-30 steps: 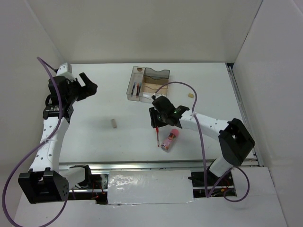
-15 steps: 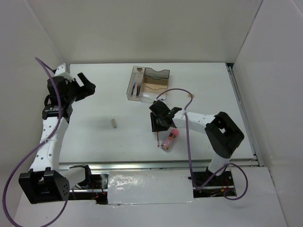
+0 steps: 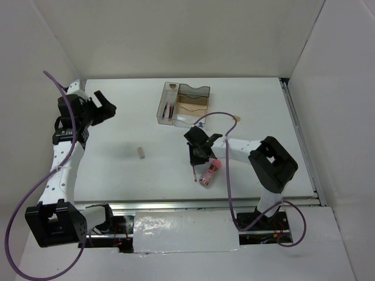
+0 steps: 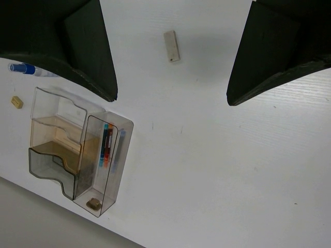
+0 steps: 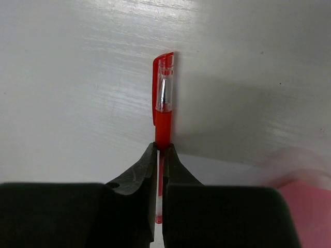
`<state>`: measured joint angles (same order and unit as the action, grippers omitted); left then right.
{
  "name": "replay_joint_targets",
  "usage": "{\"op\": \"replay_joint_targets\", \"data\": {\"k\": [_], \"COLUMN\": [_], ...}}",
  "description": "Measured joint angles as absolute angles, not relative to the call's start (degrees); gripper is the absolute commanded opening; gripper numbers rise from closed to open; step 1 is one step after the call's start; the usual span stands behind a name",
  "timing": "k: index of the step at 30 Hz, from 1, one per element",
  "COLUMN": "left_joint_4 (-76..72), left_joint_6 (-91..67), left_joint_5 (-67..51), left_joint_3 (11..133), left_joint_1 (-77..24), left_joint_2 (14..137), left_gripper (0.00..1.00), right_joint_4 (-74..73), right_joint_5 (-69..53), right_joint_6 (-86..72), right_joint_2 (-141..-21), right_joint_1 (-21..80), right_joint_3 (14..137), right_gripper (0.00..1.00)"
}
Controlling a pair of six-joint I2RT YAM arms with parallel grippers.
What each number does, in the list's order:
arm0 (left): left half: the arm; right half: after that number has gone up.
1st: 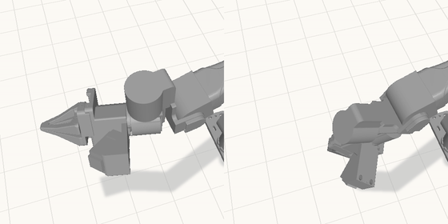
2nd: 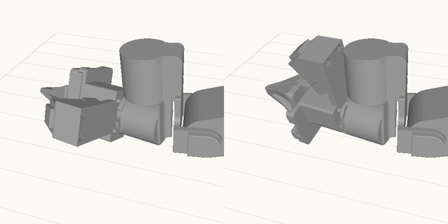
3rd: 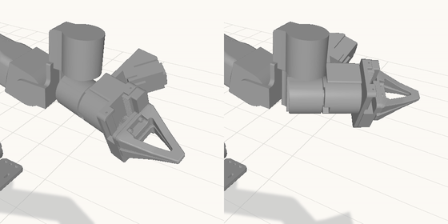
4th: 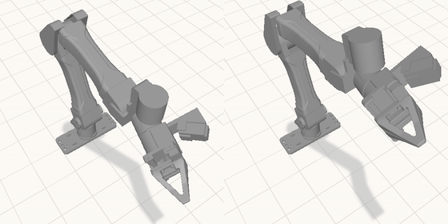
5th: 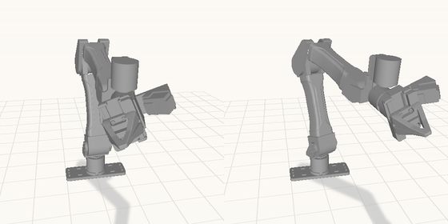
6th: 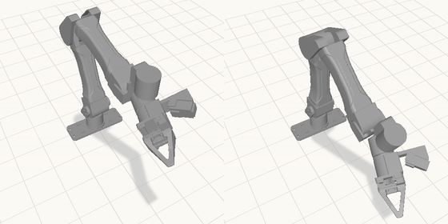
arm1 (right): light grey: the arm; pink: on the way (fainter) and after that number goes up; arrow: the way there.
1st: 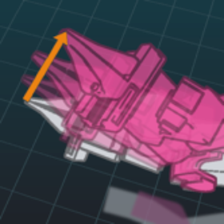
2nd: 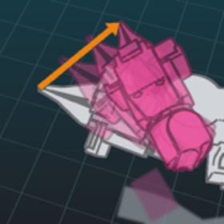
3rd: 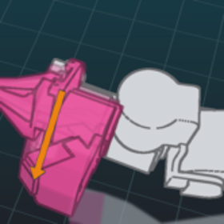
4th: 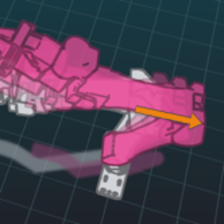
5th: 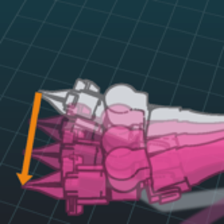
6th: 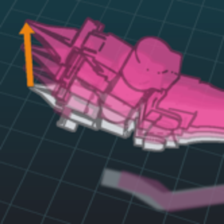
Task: Sort the stationery into containers
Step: Pick up the pen from the center of the board, then place the pen in the storage box.
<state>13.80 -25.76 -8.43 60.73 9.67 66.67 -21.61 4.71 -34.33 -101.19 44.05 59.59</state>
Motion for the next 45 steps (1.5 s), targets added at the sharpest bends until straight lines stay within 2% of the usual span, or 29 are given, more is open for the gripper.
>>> {"op": "replay_joint_targets", "data": {"k": [4, 7, 13, 20, 29, 36, 40, 45], "left_joint_4": [12.69, 12.34, 11.64, 11.38, 9.76, 9.74, 9.34, 9.39], "left_joint_6": [-25.89, -25.98, -27.11, -27.24, -28.91, -28.91, -28.91, -28.88], "left_joint_5": [-9.19, -9.65, -10.83, -11.0, -10.87, -10.83, -10.83, -10.83], "left_joint_3": [59.96, 59.59, 59.57, 59.44, 57.89, 57.74, 57.21, 56.84], "left_joint_1": [9.93, 9.96, 9.96, 9.93, 9.93, 9.93, 10.0, 10.13], "left_joint_2": [66.78, 67.11, 67.33, 67.33, 67.79, 68.49, 68.49, 68.55], "left_gripper": [0.99, 0.99, 0.98, 0.98, 0.99, 0.98, 0.99, 0.99], "right_joint_4": [-23.33, -25.82, -24.03, -17.28, -13.37, -10.92, -9.76, -9.32], "right_joint_5": [4.43, 3.42, 4.23, 6.28, 4.1, 3.7, 3.73, 3.9], "right_joint_6": [-33.76, -32.88, -28.18, -22.96, -21.91, -22.0, -22.92, -24.56], "right_joint_2": [-101.51, -101.95, -106.52, -120.77, -135.7, -140.27, -140.42, -141.08], "right_joint_1": [45.3, 47.09, 47.72, 39.38, 32.82, 33.01, 33.01, 32.91], "right_joint_3": [61.78, 68.18, 94.17, 118.3, 125.03, 127.61, 127.96, 128.35], "right_gripper": [0.0, 0.0, 0.0, 0.0, 0.0, 0.0, 0.26, 0.36]}}
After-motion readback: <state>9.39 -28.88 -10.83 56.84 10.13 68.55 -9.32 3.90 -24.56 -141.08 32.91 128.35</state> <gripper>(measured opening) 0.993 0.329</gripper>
